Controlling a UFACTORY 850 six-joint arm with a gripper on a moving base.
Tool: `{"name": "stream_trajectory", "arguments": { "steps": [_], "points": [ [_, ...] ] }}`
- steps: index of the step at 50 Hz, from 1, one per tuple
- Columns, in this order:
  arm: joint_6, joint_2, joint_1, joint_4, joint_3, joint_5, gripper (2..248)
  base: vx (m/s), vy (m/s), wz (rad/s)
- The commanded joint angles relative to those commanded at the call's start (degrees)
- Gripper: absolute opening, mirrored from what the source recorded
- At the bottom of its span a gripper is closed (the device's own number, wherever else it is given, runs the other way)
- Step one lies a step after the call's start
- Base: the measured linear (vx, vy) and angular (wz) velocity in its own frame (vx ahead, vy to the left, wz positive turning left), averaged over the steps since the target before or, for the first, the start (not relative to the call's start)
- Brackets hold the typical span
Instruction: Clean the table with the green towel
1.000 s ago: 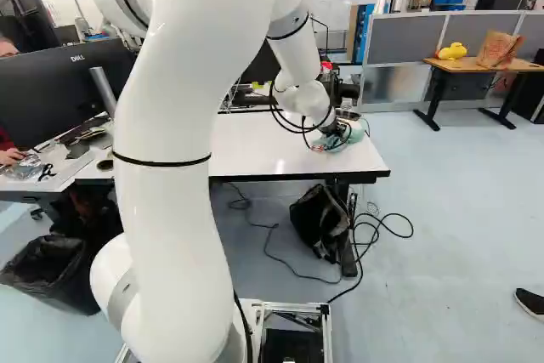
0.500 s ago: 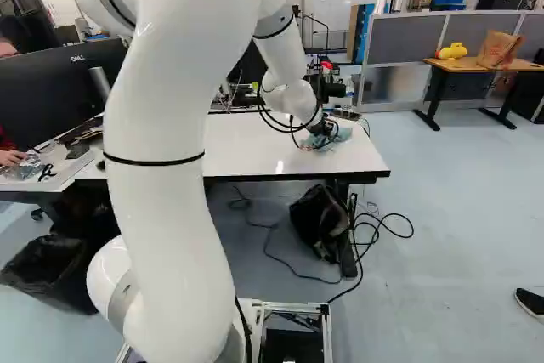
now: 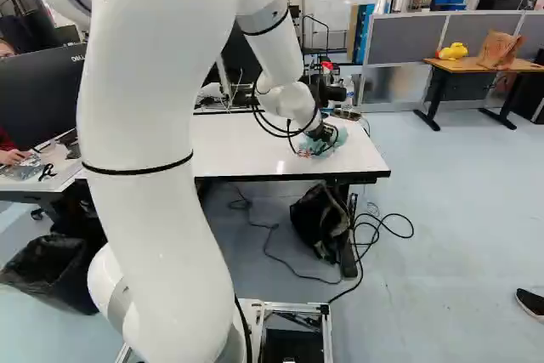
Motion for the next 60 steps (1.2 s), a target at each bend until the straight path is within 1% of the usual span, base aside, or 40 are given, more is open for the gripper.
{"name": "stream_trajectory", "arguments": {
  "steps": [27,38,48,60],
  "points": [
    [0.0,0.02,-5.2,0.0,0.03,0.0,42,0.0,0.0,0.0],
    [0.0,-1.31,-6.89,0.0,-1.6,0.0,42,0.0,0.0,0.0],
    [0.0,-3.61,-7.29,0.0,-4.44,0.0,42,0.0,0.0,0.0],
    [0.0,-6.15,-6.43,0.0,-7.65,0.0,42,0.0,0.0,0.0]
  ]
}}
